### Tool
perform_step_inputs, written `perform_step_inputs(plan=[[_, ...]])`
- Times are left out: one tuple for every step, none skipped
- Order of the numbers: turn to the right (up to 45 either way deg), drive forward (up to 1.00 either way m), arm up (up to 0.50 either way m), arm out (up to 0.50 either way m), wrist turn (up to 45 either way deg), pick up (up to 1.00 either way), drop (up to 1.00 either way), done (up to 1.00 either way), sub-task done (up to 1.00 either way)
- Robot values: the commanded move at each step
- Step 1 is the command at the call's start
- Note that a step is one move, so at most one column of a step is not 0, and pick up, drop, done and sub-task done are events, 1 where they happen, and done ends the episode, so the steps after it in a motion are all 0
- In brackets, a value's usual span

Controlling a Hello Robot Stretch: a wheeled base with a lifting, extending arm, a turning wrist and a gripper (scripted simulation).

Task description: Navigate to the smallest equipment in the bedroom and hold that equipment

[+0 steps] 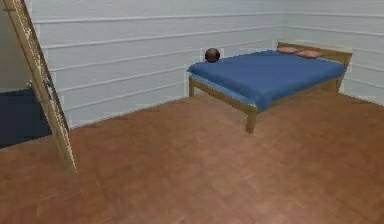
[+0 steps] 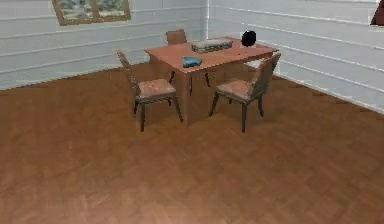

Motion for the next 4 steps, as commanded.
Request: perform_step_inputs(plan=[[0.0,1.0,0.0,0.0,0.0,0.0,0.0,0.0,0.0],[0.0,1.0,0.0,0.0,0.0,0.0,0.0,0.0,0.0],[-15.0,0.0,0.0,0.0,0.0,0.0,0.0,0.0,0.0],[0.0,0.15,0.0,0.0,0.0,0.0,0.0,0.0,0.0]])
